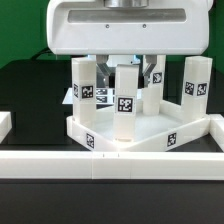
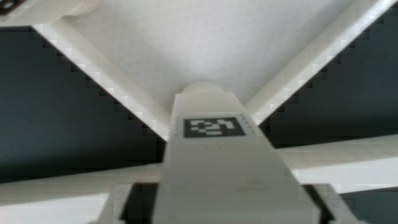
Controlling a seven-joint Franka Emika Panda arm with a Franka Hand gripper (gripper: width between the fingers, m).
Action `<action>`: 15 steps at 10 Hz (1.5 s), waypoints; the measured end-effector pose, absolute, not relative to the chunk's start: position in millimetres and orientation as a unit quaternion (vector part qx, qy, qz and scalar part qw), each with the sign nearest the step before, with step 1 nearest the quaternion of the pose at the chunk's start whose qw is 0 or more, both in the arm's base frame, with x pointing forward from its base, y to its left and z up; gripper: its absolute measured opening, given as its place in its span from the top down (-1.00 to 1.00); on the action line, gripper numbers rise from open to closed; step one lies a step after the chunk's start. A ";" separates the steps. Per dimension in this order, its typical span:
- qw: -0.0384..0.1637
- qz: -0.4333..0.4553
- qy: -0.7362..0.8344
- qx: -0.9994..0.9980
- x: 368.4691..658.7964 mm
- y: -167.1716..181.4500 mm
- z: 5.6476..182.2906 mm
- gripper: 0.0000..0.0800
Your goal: Assemble desk
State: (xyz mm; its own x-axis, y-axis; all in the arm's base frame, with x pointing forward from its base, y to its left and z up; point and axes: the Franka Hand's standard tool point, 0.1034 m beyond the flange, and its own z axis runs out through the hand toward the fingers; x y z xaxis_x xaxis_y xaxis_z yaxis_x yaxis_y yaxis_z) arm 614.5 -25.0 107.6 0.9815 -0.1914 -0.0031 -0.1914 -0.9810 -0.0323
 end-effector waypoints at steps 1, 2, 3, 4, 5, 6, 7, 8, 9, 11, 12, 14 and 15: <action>0.019 0.002 0.157 -0.987 615.3 -26.2 109.3 0.28; 0.020 0.003 0.199 -0.980 615.2 -26.2 109.1 0.28; 0.024 0.005 0.270 -0.963 614.6 -25.3 108.2 0.28; 0.027 0.007 0.325 -0.945 613.7 -24.2 106.8 0.28; 0.026 0.009 0.358 -0.933 613.7 -24.1 106.1 0.28; 0.027 0.009 0.404 -0.914 614.3 -23.5 105.8 0.28; 0.026 0.009 0.448 -0.894 614.8 -23.4 105.7 0.27; 0.026 0.010 0.482 -0.876 615.2 -23.6 105.6 0.27; 0.027 0.011 0.515 -0.856 615.6 -23.7 105.6 0.27; 0.027 0.014 0.589 -0.808 616.5 -24.9 105.7 0.27; 0.027 0.016 0.620 -0.784 616.5 -25.6 105.7 0.27; 0.027 0.020 0.672 -0.740 616.3 -26.1 105.5 0.27; 0.028 0.020 0.684 -0.729 616.5 -25.6 105.4 0.27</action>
Offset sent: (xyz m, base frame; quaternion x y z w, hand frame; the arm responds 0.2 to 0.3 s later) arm -0.0081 0.0055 -0.0037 0.0223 -0.0124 0.3208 0.9468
